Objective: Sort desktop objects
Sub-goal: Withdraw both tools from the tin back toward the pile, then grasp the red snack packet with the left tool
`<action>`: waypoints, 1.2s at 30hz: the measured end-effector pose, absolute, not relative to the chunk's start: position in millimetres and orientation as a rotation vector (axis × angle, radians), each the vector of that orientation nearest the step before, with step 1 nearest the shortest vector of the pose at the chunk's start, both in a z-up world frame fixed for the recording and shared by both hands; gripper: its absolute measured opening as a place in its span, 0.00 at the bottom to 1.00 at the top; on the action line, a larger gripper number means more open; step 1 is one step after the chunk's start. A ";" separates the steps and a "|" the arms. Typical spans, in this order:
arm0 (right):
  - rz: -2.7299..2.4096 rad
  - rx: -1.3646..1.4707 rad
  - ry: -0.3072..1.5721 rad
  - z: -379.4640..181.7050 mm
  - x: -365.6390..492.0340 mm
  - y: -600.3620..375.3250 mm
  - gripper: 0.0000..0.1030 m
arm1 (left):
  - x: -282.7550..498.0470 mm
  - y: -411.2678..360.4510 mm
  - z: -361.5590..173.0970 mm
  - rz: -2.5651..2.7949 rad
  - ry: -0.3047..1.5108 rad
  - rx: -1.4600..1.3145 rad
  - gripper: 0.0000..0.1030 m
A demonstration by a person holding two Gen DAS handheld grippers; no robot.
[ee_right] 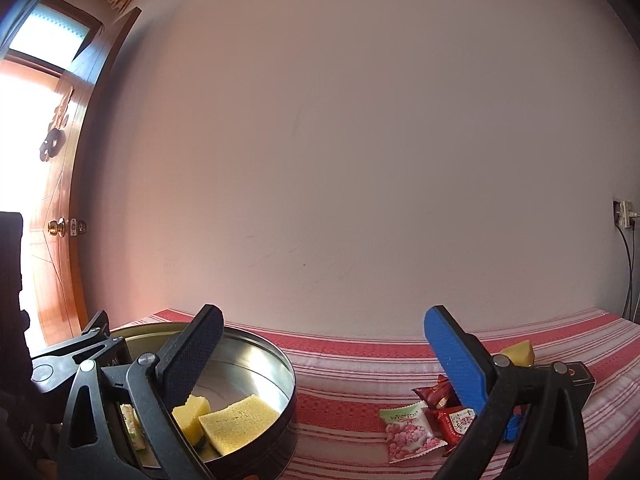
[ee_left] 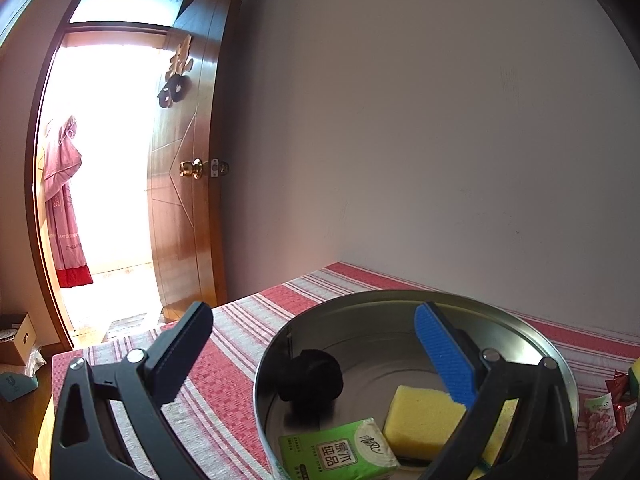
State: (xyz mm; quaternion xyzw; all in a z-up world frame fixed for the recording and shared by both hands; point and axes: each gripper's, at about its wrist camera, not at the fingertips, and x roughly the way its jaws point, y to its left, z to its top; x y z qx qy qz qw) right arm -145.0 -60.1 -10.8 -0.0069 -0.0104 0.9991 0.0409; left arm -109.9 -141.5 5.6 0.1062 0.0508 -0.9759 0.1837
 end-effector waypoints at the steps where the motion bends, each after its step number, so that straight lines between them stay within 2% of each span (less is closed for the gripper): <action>1: 3.055 -0.029 -0.027 -10.8 -146.4 -59.6 0.99 | -109.7 -140.7 5.8 -2.755 0.136 0.298 0.99; 10: 3.008 -0.199 0.044 -14.4 -165.4 -47.0 0.99 | -110.9 -138.0 4.5 -2.775 0.135 0.322 0.99; 21: 3.007 -0.191 -0.024 -12.7 -151.5 -20.1 0.99 | -104.2 -119.6 5.9 -2.850 0.079 0.342 0.99; 36: 2.852 -0.174 -0.105 -12.4 -129.0 87.4 0.99 | -85.0 -84.8 9.6 -2.946 0.002 0.346 0.99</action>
